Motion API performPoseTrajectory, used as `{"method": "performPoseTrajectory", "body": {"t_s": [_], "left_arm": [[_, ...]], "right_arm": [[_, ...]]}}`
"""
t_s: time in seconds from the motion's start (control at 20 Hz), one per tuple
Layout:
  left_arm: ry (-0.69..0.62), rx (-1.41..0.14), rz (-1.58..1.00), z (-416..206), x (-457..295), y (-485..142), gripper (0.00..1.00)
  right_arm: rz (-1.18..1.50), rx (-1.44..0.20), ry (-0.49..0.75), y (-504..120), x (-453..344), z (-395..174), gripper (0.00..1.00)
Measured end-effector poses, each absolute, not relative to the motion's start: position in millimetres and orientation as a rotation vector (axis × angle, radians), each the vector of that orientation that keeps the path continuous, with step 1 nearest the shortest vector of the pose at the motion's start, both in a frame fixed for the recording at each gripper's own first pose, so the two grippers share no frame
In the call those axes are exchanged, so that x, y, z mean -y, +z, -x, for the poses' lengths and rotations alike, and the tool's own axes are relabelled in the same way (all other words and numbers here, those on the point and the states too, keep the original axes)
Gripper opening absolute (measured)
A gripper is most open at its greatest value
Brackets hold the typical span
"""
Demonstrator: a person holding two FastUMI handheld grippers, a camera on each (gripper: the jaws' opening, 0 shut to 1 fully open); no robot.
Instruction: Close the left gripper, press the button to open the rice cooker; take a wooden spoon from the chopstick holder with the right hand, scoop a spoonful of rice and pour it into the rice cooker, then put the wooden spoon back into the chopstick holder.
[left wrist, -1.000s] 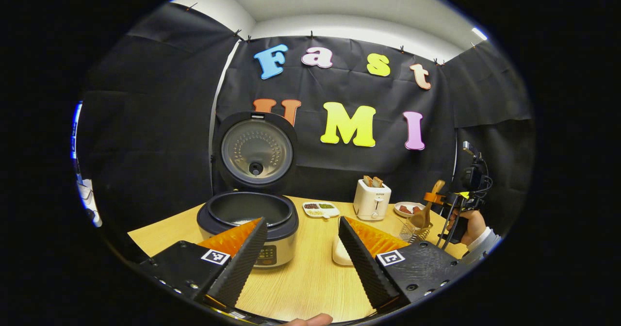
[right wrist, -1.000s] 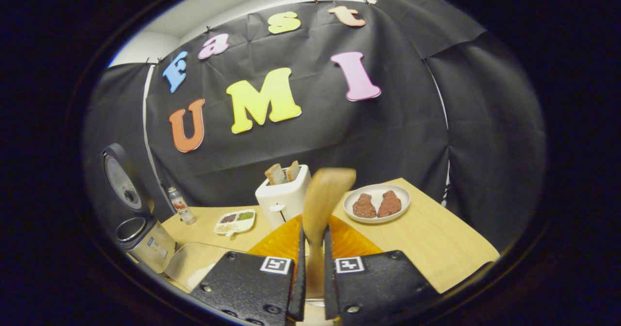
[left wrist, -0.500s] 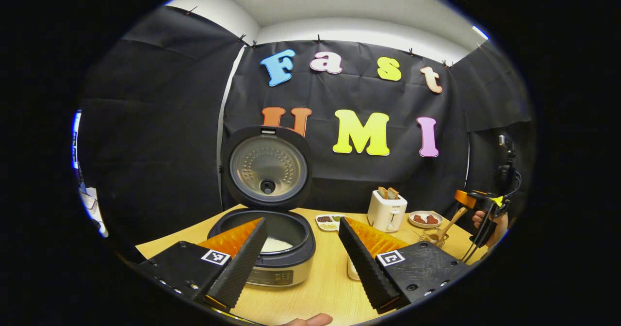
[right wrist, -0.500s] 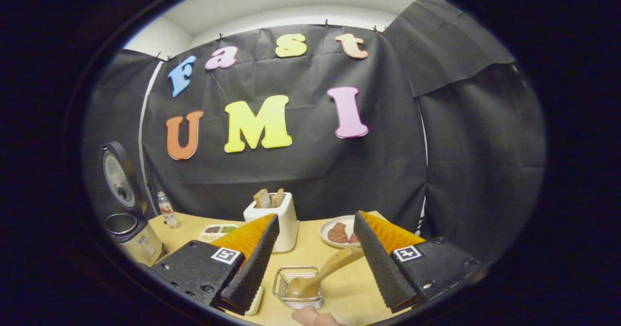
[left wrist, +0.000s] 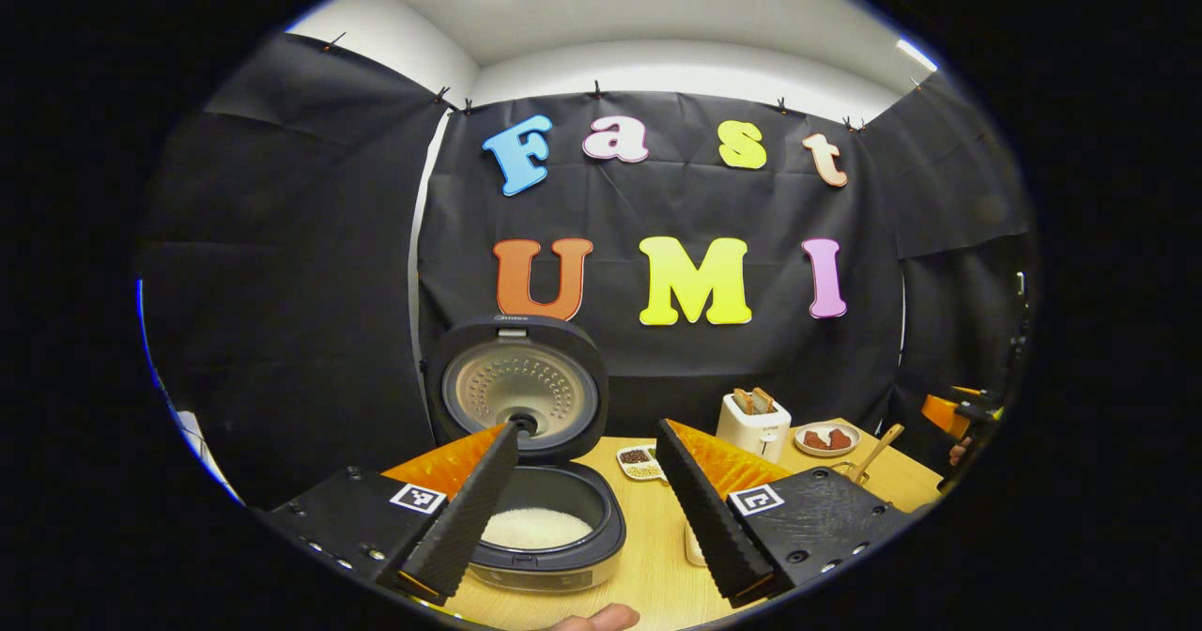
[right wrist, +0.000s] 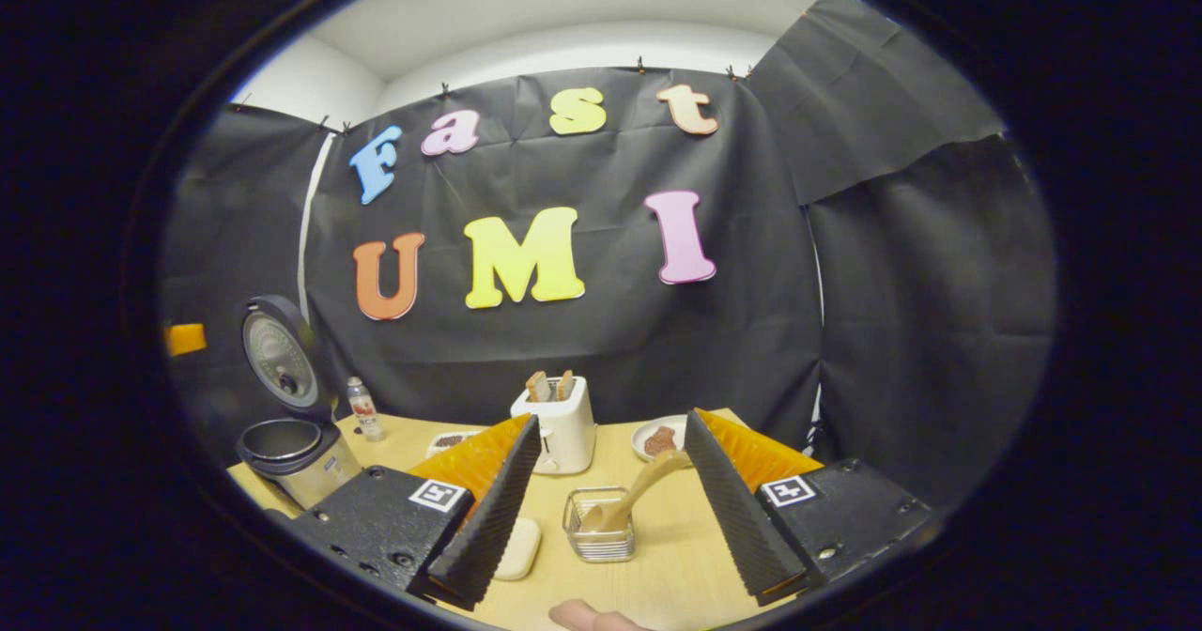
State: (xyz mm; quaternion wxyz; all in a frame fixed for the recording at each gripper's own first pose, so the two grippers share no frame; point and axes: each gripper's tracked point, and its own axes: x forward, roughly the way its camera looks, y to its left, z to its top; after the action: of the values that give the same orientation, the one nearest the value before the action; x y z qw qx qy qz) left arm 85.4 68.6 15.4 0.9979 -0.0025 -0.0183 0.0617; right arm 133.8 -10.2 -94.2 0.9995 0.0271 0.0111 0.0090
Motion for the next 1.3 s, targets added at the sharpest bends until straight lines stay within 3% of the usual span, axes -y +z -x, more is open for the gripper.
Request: {"method": "performPoseTrajectory", "body": {"t_s": [0.35,0.6,1.0,1.3], "left_arm": [[0.149,0.086,0.036,-136.9,-101.0,80.2,0.94],[0.217,0.088,0.029,-189.8,-149.3,98.2,0.93],[0.246,-0.041,0.053,-278.7,-203.1,62.5,0.94],[0.226,-0.106,0.074,-285.3,-197.7,45.7,0.96]], "right_arm": [[-0.026,0.059,0.078,-68.2,-3.3,-67.4,0.99],[0.007,0.058,0.095,-66.3,-11.4,-56.4,0.99],[0.008,0.029,0.08,-73.6,-11.4,-59.5,0.99],[0.001,0.005,0.039,-70.3,-2.7,-50.9,0.99]]}}
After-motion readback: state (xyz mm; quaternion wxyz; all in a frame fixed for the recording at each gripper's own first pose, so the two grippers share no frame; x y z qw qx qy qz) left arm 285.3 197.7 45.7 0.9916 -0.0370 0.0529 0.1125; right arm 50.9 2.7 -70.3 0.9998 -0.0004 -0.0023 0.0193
